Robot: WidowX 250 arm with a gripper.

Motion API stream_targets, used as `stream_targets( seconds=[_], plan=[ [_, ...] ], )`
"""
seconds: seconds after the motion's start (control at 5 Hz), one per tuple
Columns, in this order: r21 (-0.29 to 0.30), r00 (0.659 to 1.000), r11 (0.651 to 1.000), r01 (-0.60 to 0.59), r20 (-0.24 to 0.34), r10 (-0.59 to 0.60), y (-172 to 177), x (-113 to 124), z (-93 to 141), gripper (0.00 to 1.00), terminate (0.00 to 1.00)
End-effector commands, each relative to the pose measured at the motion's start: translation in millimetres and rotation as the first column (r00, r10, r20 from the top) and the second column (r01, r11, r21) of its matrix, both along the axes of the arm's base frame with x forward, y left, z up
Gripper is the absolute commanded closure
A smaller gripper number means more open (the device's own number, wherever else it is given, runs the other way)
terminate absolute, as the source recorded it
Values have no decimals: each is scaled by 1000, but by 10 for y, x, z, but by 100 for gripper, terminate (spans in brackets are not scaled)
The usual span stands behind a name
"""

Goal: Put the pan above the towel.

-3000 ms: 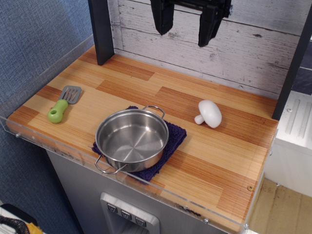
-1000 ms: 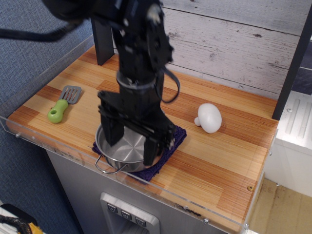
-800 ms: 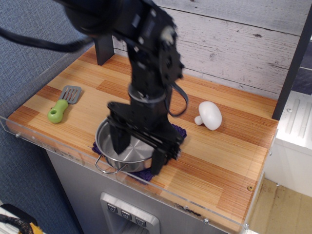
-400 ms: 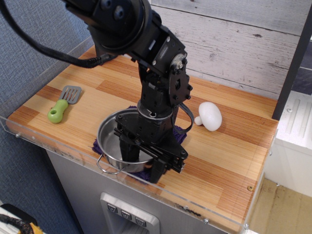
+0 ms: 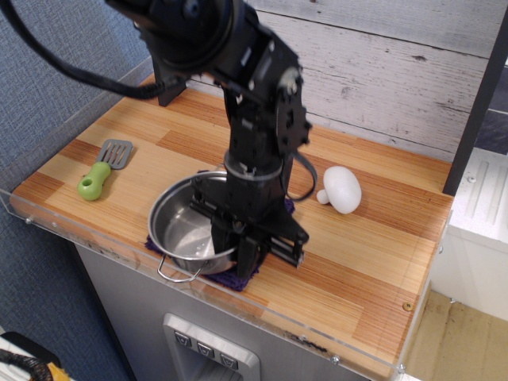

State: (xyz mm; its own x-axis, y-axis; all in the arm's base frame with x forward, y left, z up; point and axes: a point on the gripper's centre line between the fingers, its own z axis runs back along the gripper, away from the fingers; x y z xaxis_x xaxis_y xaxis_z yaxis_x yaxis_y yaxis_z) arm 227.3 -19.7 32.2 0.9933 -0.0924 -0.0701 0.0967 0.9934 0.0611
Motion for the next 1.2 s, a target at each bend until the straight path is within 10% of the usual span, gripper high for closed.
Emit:
stream_targets(
  seconds=[0.0, 0.2, 1.0],
  plan=[
    [-51, 999, 999, -4, 54, 6, -38, 95, 667, 100, 0],
    [-83, 995, 997, -8, 100, 17, -20, 237, 1023, 100, 0],
    [-33, 988, 998, -62, 143, 66, 520, 1473, 706, 100, 0]
  ],
)
